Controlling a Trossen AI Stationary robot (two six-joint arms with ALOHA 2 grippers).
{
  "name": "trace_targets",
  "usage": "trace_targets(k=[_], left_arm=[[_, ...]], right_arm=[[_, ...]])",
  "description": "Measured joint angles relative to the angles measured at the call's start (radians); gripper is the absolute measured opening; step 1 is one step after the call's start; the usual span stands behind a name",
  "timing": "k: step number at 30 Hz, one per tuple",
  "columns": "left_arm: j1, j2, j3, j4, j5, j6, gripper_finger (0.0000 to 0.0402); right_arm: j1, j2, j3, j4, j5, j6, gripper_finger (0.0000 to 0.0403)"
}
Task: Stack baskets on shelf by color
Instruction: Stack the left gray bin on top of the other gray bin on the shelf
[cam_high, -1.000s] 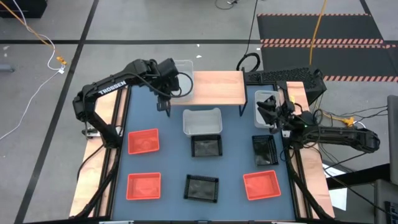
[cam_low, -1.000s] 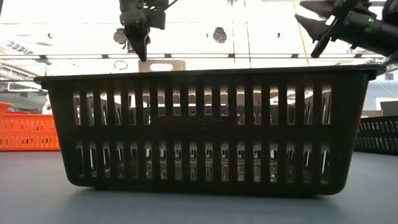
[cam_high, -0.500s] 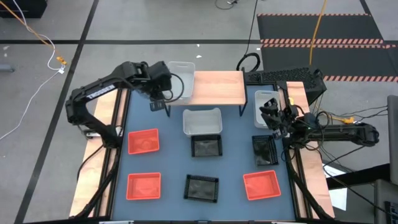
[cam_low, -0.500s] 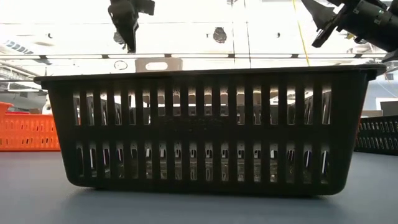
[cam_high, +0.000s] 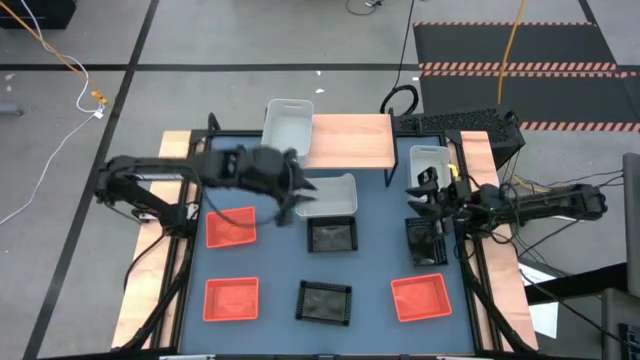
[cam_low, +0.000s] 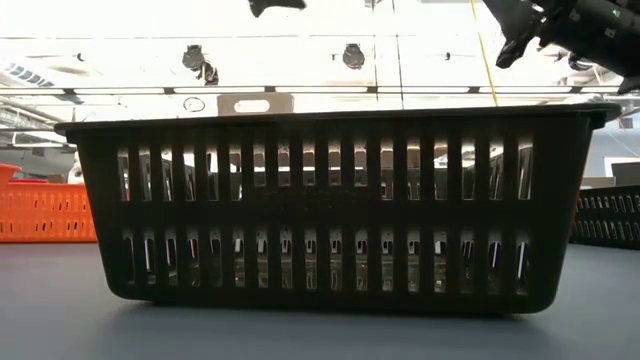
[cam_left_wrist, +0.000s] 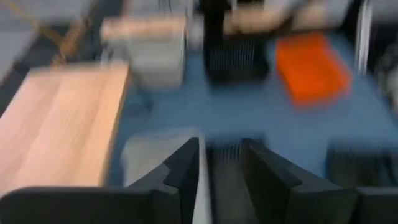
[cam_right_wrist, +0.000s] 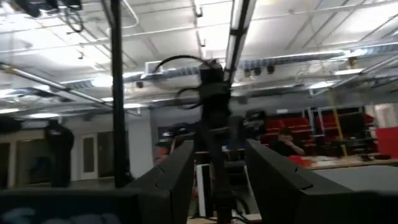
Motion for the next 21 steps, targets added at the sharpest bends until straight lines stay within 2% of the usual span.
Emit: trace_targets(k=[2,5,6,9,13,16,19,21], left_arm=[[-0.037,0.023,-0.089,0.247,-0.062,-0.099,0.011],[-0.066,0.081,-0.16,0.507,-0.154,-0.21,0.0099],[-0.07,0.104,-0.165,0.542,-0.186,-0.229,0.0095],[-0.063,0.203,-0.147,0.576,-0.254,-0.3,0.0093],[-0.049,0.345,-0.134,0.573,-0.265,-0.404,0.0093],[-0.05,0.416,-0.095,0.576,-0.264,-0.425,0.0093],[-0.056,0.464,-0.043,0.496,-0.264,-0.399,0.0093],[-0.062,0.481,-0.006,0.388,-0.264,-0.354,0.0093]], right_arm=[[0.017,0.024,0.01,-0.016,0.084,-0.003,0.0139],[0.027,0.044,0.015,-0.023,0.22,0.044,0.0139],[0.028,0.047,0.015,-0.041,0.247,0.068,0.0139],[0.028,0.044,0.015,-0.09,0.295,0.141,0.0139],[0.028,0.035,0.015,-0.102,0.291,0.185,0.0139],[0.028,0.026,0.017,-0.108,0.29,0.198,0.0139],[0.028,0.025,0.017,-0.114,0.29,0.202,0.0139],[0.028,0.025,0.017,-0.113,0.289,0.203,0.0139]])
